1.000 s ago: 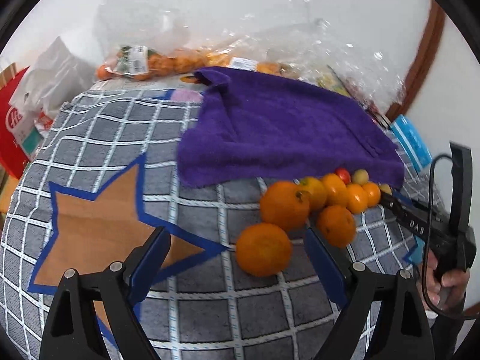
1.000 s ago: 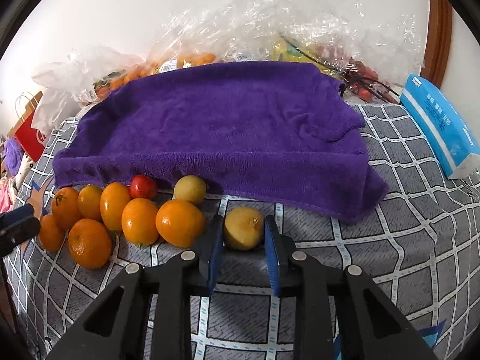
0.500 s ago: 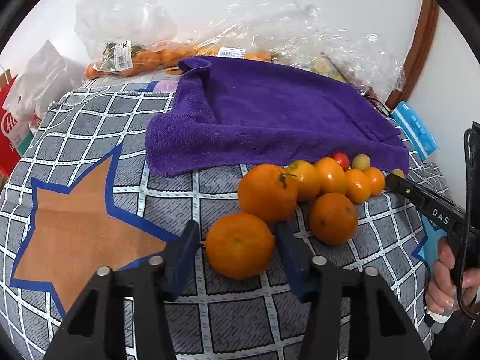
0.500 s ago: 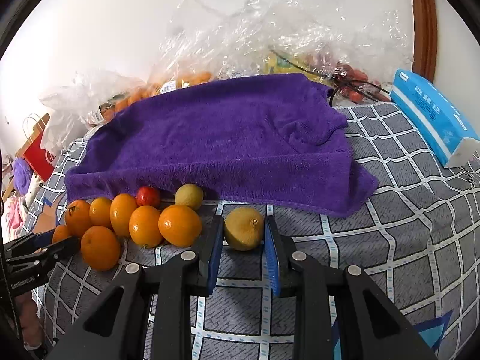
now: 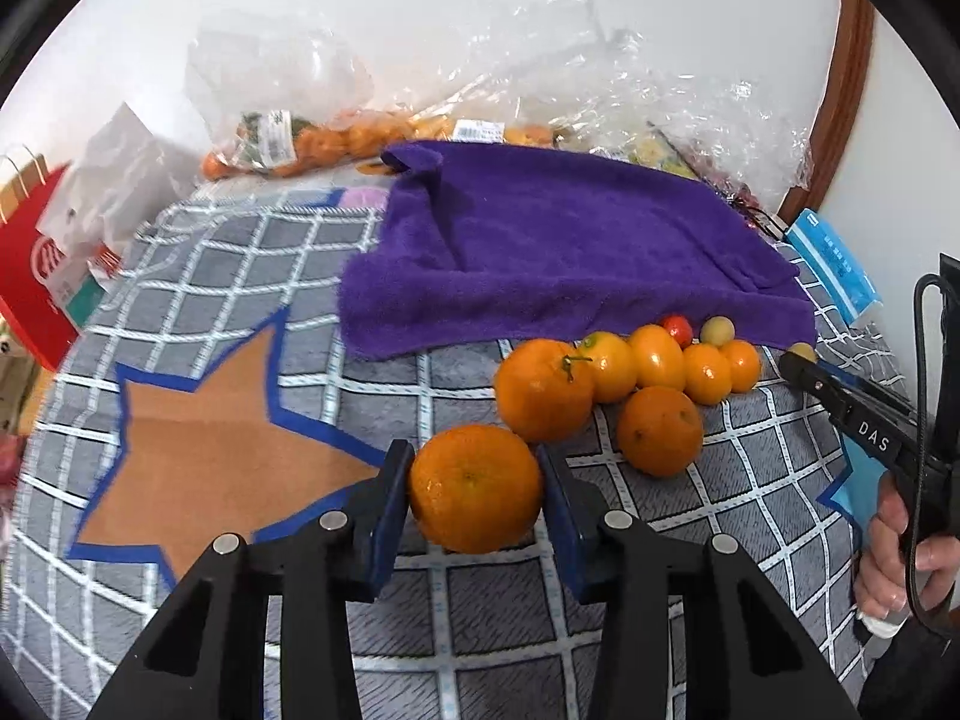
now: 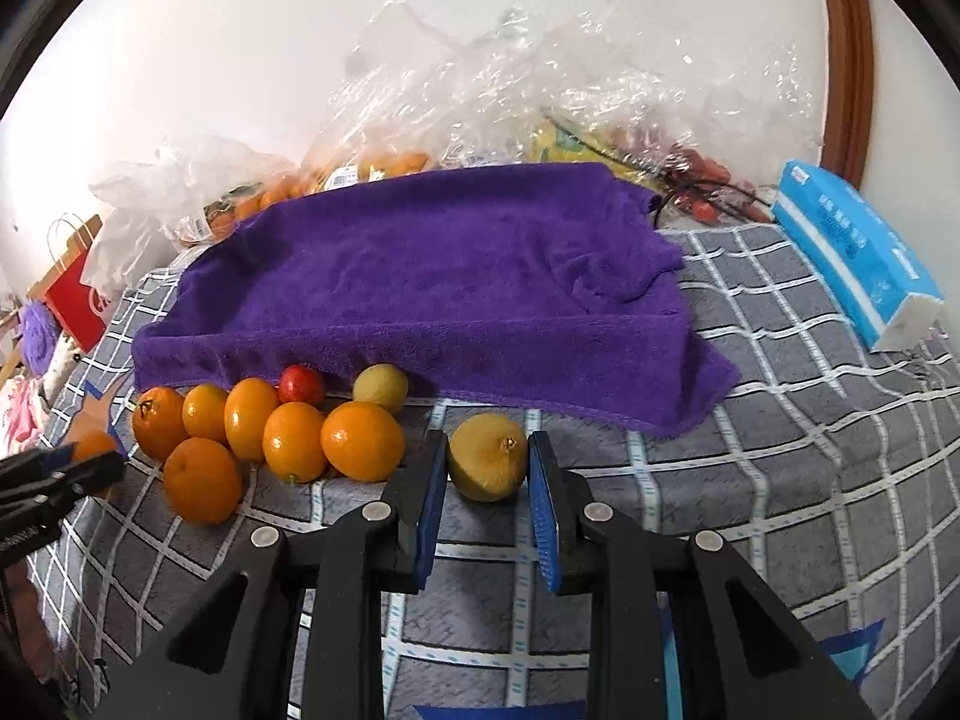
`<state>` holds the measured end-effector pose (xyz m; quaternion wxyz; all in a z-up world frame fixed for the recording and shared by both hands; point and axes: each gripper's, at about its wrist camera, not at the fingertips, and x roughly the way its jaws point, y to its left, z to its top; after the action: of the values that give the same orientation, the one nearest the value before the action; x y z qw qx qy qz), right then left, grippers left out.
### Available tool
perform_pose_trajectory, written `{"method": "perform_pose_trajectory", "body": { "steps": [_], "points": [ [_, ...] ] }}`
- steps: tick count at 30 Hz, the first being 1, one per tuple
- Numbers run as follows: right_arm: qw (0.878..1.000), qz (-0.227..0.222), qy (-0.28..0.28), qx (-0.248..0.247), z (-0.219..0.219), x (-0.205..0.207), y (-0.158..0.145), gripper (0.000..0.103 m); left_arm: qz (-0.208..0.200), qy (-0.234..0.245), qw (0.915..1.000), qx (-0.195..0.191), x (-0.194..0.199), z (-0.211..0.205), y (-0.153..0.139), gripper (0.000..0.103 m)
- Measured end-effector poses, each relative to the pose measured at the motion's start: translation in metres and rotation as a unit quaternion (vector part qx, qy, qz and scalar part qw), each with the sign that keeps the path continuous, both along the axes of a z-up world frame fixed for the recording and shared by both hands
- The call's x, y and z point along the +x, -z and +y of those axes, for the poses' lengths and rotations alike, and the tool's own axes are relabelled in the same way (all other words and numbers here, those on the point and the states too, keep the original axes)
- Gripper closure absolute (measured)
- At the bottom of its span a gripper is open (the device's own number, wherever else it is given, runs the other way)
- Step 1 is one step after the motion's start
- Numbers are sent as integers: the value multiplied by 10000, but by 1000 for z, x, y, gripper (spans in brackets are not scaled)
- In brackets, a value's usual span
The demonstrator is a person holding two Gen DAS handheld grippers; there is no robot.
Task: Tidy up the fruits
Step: 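Carry both fruits onto the purple towel and open both tools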
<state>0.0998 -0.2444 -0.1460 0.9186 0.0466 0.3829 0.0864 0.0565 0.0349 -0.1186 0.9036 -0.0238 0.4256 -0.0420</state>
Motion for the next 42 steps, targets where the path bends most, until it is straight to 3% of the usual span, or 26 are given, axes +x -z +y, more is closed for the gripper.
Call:
{"method": "perform_pose_trajectory", "body": {
  "steps": [9, 19, 25, 32, 42],
  "points": [
    [9994, -317, 166, 43, -19, -6, -51, 77, -351, -149, 9992, -108, 10, 9, -43, 63],
    [9968, -780, 159, -40, -18, 22, -102, 77, -840, -261, 9959, -216, 62, 3, -82, 63],
    [9970, -768, 73, 10, -7, 52, -100, 77, -809, -258, 9957, -363, 97, -1, -74, 63],
    [9986, -533, -9, -53, 2, 85, -78, 77, -605, -158, 9967, -517, 129, -13, -60, 63],
    [9996, -281, 92, -31, -8, 112, -54, 77, -425, 32, 9983, -393, 146, -27, -36, 63]
  ]
}}
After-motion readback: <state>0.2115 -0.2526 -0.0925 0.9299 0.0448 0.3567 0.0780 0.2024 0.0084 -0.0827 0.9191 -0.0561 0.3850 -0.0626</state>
